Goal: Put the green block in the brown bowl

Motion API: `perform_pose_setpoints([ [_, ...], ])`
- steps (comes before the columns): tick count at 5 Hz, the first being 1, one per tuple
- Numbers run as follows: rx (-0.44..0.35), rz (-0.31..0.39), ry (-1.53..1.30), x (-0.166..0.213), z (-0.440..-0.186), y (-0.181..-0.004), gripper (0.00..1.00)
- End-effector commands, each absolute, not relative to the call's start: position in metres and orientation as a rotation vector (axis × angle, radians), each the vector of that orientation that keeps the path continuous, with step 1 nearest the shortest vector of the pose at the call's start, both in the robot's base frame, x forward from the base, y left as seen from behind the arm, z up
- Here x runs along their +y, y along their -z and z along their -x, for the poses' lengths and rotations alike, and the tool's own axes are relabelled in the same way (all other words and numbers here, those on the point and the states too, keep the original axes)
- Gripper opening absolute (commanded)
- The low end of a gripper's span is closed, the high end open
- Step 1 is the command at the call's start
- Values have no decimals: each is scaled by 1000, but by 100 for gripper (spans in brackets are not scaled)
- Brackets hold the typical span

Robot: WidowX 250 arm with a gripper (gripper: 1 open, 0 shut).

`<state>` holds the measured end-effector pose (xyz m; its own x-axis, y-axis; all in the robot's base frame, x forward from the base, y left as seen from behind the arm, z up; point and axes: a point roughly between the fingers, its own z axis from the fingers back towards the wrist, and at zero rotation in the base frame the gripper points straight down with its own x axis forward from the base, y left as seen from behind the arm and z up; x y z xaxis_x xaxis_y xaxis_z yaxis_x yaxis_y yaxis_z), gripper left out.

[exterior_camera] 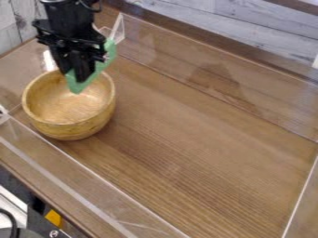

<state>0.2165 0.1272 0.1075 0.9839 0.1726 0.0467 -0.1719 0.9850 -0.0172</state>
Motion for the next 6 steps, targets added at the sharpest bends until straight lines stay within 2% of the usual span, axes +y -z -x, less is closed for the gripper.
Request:
perform_pose_setpoints([
  [1, -75, -8, -191, 141, -217, -119, 0],
  [2, -62, -4, -191, 143, -213, -119, 0],
  [4, -42, 11, -235, 118, -223, -108, 0],
  [6, -26, 12, -187, 103, -233, -112, 0],
])
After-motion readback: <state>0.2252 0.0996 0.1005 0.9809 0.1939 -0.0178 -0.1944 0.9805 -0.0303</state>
